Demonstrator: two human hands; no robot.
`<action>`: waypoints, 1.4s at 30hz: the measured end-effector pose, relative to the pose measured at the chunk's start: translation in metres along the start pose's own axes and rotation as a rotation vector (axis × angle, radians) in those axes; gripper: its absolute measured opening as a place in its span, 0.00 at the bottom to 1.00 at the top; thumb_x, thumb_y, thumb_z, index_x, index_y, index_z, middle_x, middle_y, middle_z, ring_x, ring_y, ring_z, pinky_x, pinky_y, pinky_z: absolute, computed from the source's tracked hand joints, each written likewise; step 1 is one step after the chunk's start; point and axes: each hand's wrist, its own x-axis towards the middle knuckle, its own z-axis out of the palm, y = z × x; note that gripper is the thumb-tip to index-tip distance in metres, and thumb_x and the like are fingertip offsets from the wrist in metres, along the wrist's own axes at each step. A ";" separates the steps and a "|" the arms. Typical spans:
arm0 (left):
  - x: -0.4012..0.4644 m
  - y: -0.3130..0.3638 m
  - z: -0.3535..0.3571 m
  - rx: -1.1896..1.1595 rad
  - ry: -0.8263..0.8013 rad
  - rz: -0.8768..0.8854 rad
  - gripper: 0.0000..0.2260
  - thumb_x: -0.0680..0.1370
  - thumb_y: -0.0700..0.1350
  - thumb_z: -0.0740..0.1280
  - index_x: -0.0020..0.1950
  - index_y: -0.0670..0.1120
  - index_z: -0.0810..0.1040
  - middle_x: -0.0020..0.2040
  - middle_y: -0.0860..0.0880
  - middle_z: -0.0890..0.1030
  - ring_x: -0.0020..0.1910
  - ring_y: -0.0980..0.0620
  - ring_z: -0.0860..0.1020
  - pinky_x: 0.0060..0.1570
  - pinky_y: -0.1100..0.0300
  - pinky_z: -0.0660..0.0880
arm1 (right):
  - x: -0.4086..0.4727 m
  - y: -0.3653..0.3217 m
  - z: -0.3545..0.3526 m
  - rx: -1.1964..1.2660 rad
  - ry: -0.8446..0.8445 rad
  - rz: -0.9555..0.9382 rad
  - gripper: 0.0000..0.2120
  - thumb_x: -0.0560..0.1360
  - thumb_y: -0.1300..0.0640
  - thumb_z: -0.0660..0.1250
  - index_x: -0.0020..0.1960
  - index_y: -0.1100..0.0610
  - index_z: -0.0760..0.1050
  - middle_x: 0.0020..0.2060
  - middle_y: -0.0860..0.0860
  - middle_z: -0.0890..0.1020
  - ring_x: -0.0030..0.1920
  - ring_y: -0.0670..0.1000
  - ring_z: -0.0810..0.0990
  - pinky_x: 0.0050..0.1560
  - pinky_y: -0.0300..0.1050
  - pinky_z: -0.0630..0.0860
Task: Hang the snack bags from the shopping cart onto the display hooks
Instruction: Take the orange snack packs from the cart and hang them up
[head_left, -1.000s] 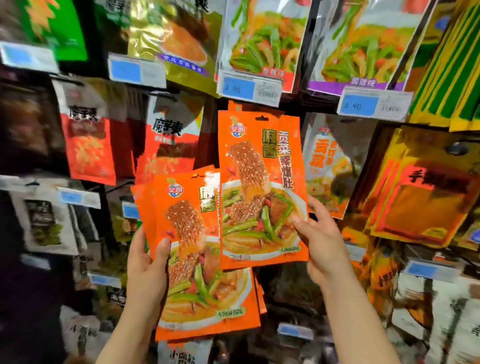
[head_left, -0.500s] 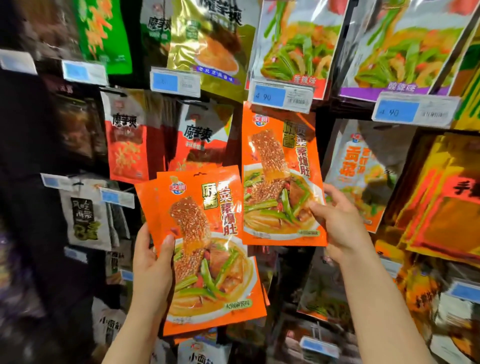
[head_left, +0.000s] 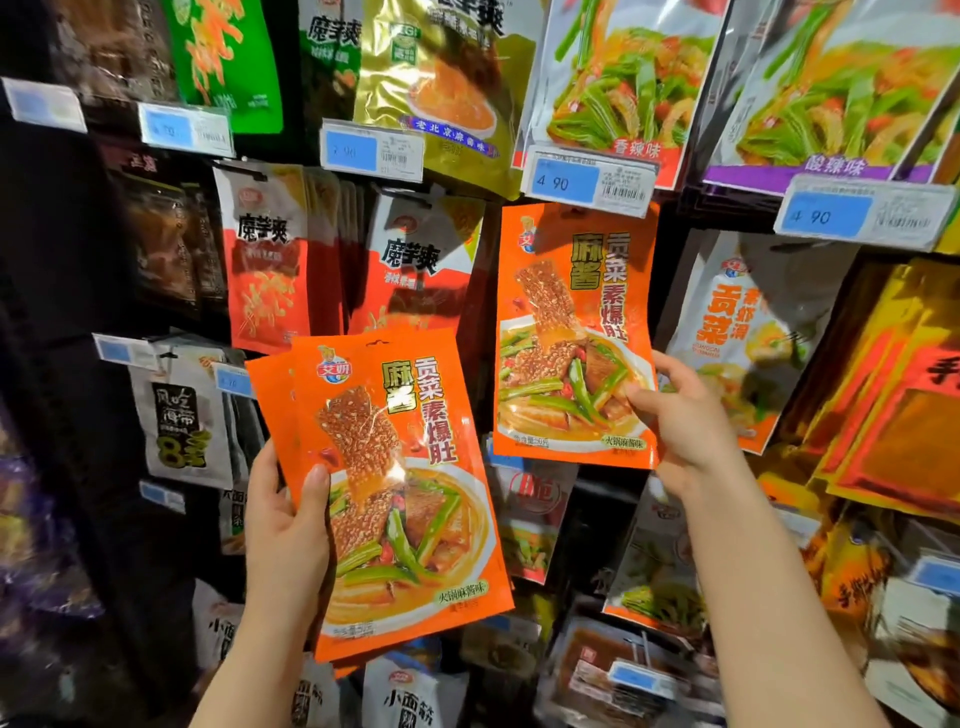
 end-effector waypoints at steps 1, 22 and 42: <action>0.000 0.001 -0.002 0.008 0.004 0.005 0.16 0.82 0.40 0.60 0.70 0.49 0.68 0.62 0.48 0.78 0.59 0.48 0.78 0.61 0.44 0.74 | -0.003 0.003 -0.001 0.017 -0.001 -0.010 0.17 0.78 0.68 0.61 0.64 0.53 0.72 0.49 0.56 0.83 0.39 0.52 0.85 0.31 0.48 0.80; -0.005 0.004 0.015 -0.103 -0.044 -0.006 0.17 0.78 0.46 0.61 0.67 0.54 0.69 0.63 0.45 0.77 0.61 0.46 0.77 0.62 0.39 0.72 | -0.020 -0.038 -0.010 -0.055 0.010 -0.058 0.20 0.79 0.64 0.62 0.70 0.55 0.70 0.44 0.47 0.81 0.30 0.41 0.82 0.27 0.36 0.77; -0.003 0.012 0.005 -0.082 -0.029 0.007 0.15 0.81 0.39 0.61 0.61 0.58 0.71 0.57 0.51 0.79 0.55 0.52 0.80 0.58 0.45 0.75 | 0.078 0.020 0.034 -0.658 0.071 -0.139 0.37 0.70 0.61 0.74 0.74 0.52 0.61 0.63 0.51 0.77 0.60 0.54 0.76 0.64 0.51 0.73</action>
